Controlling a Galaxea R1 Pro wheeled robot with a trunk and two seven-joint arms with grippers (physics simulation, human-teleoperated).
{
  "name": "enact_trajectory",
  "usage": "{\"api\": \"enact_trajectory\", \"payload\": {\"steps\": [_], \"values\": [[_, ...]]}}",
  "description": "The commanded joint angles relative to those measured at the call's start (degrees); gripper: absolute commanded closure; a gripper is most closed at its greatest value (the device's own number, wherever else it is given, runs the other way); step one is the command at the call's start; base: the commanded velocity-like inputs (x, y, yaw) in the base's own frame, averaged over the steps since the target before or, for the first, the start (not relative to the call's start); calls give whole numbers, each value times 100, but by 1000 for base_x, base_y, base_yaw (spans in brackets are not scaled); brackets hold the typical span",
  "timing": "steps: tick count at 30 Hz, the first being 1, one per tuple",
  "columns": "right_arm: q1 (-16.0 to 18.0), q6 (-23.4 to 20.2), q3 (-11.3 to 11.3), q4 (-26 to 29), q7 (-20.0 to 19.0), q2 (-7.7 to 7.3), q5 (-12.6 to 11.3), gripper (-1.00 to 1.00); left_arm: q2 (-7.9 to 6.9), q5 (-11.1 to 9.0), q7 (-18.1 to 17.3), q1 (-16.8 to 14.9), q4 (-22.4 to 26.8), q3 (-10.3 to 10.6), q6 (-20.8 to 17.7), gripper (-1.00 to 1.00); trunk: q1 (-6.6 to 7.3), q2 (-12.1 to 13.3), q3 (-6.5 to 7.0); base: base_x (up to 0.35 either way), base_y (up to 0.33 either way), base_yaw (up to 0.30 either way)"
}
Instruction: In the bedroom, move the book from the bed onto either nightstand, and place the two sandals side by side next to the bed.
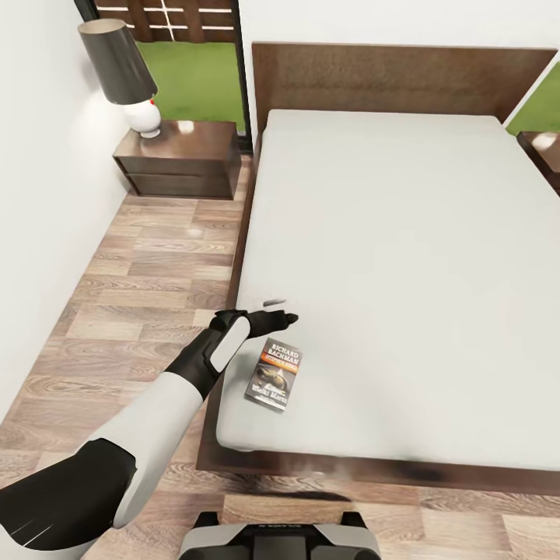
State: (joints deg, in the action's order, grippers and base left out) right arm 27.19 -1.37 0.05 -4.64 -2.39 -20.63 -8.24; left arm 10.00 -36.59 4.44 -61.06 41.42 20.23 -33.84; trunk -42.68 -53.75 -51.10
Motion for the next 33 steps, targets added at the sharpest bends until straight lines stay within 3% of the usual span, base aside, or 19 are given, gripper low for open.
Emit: {"api": "enact_trajectory", "payload": {"steps": [1,33], "values": [[6,-4,4,-11,-25,-2,-55,-100,0,-59,21,-3,6,7,-18,-100,-23,-45,-22,0,0,0],[6,-4,4,-11,-29,-2,-55,-100,0,-59,-75,-3,3,8,32,-100,-726,-1328,-596,0,0,0]]}}
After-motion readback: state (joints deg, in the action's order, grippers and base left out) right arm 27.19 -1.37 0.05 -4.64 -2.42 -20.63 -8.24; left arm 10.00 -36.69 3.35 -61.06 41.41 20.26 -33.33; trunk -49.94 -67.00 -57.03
